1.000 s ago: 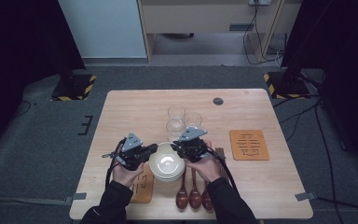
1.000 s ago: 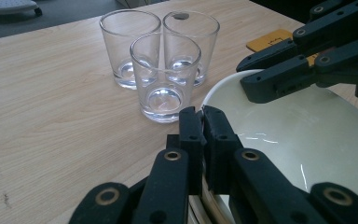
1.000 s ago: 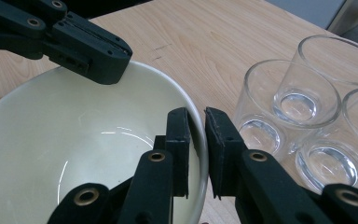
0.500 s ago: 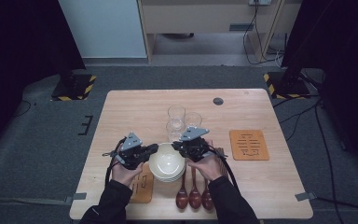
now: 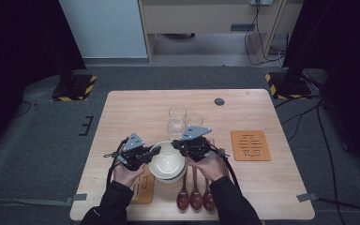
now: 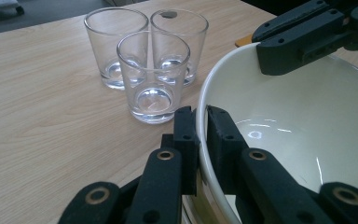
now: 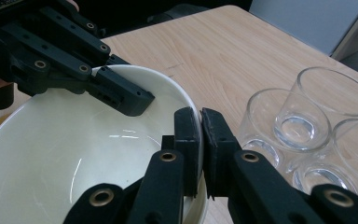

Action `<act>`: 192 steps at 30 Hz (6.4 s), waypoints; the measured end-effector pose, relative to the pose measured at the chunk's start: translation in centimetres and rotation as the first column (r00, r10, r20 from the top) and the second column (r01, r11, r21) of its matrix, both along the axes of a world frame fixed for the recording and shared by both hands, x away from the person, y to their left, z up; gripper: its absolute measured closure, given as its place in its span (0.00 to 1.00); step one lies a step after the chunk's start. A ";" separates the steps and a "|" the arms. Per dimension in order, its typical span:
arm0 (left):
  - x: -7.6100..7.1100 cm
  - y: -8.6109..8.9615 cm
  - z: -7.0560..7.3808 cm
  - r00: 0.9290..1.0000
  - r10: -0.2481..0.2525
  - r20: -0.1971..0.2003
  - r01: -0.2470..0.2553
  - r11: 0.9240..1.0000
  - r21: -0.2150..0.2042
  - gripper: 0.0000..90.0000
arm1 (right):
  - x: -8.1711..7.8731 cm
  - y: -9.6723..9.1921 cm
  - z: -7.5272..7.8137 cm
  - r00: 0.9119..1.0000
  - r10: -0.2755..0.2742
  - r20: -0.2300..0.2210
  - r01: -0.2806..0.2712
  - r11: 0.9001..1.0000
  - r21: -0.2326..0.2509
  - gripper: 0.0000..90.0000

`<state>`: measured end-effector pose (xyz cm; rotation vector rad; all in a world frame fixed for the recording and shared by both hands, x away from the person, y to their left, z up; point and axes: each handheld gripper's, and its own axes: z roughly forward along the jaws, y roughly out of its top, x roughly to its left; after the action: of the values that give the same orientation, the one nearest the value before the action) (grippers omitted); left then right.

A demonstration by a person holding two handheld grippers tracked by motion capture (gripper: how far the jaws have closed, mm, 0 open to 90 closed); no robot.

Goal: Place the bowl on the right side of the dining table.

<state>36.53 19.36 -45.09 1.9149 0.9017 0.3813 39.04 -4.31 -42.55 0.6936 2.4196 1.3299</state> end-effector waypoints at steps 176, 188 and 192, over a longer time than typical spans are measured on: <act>3.6 8.5 -8.6 0.899 0.422 -0.120 -0.382 0.887 0.260 0.02 | 2.1 -23.2 -0.3 0.723 -0.683 -0.100 0.687 0.726 0.005 0.92; 3.6 8.5 -8.6 0.899 0.421 -0.120 -0.381 0.887 0.260 0.01 | 3.1 -23.6 -1.3 0.705 -0.700 -0.115 0.702 0.712 -0.024 0.92; 3.6 8.5 -8.6 0.899 0.421 -0.121 -0.381 0.887 0.259 0.01 | 3.4 -23.6 -1.6 0.702 -0.702 -0.118 0.704 0.709 -0.035 0.92</act>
<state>40.10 27.88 -53.68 1.9853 1.4369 0.5923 42.48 -27.94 -44.19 1.5502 1.8698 0.9781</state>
